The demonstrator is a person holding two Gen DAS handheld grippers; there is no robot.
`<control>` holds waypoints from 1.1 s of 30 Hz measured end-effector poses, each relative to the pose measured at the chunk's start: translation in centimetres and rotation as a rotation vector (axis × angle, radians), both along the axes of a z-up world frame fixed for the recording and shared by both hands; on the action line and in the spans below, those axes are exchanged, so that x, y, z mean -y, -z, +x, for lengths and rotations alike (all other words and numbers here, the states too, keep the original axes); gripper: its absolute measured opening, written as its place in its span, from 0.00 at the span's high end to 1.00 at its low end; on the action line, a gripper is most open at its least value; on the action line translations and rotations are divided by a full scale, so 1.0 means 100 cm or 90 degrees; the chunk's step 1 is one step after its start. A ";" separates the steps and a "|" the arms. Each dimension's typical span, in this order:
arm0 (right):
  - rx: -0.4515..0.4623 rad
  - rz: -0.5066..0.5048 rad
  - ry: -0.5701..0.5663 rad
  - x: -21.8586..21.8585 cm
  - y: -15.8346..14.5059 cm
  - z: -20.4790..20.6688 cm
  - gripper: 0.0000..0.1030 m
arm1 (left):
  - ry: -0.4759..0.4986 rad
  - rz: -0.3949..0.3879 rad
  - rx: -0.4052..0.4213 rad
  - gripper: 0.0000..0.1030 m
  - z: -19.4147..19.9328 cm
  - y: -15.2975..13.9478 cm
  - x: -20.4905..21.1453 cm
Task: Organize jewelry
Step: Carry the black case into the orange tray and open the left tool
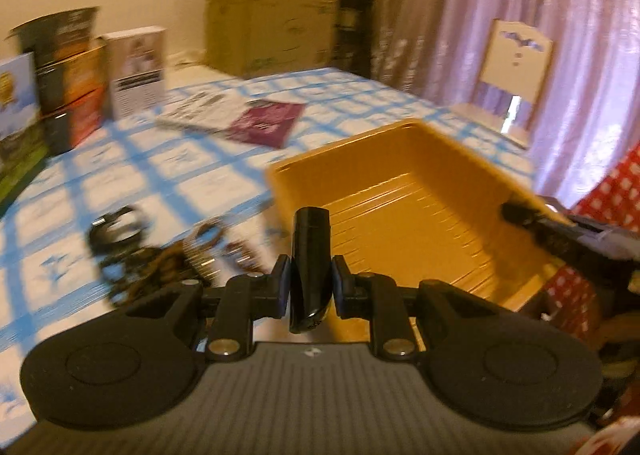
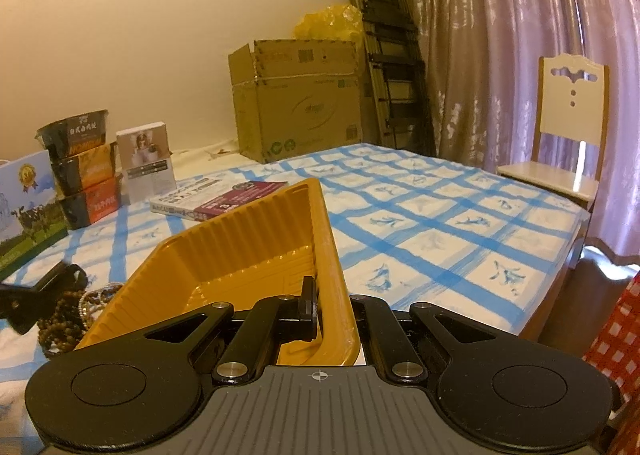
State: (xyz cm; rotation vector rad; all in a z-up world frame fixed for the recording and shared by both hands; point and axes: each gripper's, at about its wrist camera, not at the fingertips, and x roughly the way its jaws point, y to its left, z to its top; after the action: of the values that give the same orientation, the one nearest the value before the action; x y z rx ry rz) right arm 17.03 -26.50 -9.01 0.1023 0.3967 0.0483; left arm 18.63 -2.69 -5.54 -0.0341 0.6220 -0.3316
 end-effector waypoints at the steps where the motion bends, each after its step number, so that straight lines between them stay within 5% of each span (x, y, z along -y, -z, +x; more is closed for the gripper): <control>1: 0.002 -0.004 0.004 0.001 0.000 0.000 0.96 | 0.014 -0.005 0.001 0.81 0.003 0.000 0.009; 8: 0.017 -0.037 0.033 0.007 -0.001 -0.001 0.96 | 0.070 -0.006 -0.033 0.81 0.025 0.019 0.062; 17: 0.013 -0.043 0.075 0.023 0.003 -0.001 0.96 | 0.103 -0.008 -0.067 0.80 0.037 0.037 0.082; 23: 0.011 -0.039 0.090 0.027 0.005 -0.001 0.96 | 0.085 -0.014 -0.053 0.70 0.028 0.025 0.065; 33: 0.001 -0.024 0.097 0.030 0.009 0.001 0.96 | 0.005 0.022 -0.051 0.69 0.017 0.021 0.010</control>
State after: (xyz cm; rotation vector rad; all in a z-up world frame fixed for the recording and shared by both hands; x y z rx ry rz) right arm 17.13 -29.47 -9.91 0.0953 0.3874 -0.1088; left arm 20.34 -3.70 -7.65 -0.0127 0.7074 -0.3283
